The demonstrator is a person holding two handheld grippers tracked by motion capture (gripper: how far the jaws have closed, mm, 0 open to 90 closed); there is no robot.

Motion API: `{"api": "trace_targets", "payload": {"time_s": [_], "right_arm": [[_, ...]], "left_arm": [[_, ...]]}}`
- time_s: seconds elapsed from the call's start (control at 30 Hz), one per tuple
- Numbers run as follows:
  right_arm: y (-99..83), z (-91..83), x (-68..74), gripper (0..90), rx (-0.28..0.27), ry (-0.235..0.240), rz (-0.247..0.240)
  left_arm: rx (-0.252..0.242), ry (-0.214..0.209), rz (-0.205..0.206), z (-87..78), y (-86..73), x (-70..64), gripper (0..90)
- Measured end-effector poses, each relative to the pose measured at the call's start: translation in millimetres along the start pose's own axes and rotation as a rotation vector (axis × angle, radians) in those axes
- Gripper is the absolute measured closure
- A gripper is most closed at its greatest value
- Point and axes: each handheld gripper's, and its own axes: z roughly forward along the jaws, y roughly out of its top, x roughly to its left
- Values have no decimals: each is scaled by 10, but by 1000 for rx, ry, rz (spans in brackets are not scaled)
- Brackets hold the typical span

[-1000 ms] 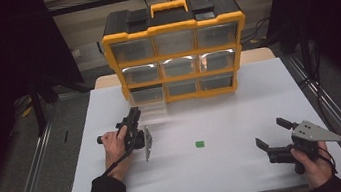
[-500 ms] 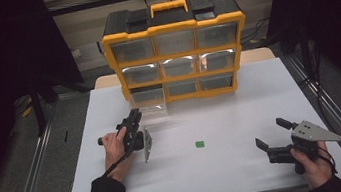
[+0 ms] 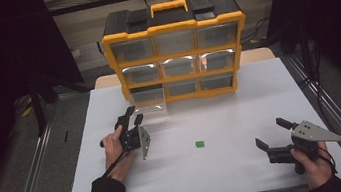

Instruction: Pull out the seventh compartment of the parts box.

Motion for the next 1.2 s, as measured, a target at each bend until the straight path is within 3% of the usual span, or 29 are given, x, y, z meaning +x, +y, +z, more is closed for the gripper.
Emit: {"api": "trace_targets", "payload": {"time_s": [0.13,0.33,0.5,0.77,0.87,1.0,1.13,1.2], "right_arm": [[1,-1,0,22,-2,-2,-1],[2,-1,1,21,-1,0,1],[2,4,2,21,-2,0,-3],[2,2,1,22,0,1,2],[2,6,1,21,-2,5,3],[1,4,-4,21,-1,0,-2],[-4,-2,-11,21,-2,-8,-2],[-5,-4,-10,20,0,-15,6]], "left_arm": [[11,-17,-100,9,-7,3,370],[15,7,-268,6,-26,75,217],[43,-17,-368,4,-52,114,214],[60,-132,-747,18,-123,181,107],[66,-180,-813,6,-144,209,87],[42,-243,-942,-17,-125,213,66],[17,-300,-1005,-62,-114,220,50],[1,-326,-998,-80,-111,212,34]]}}
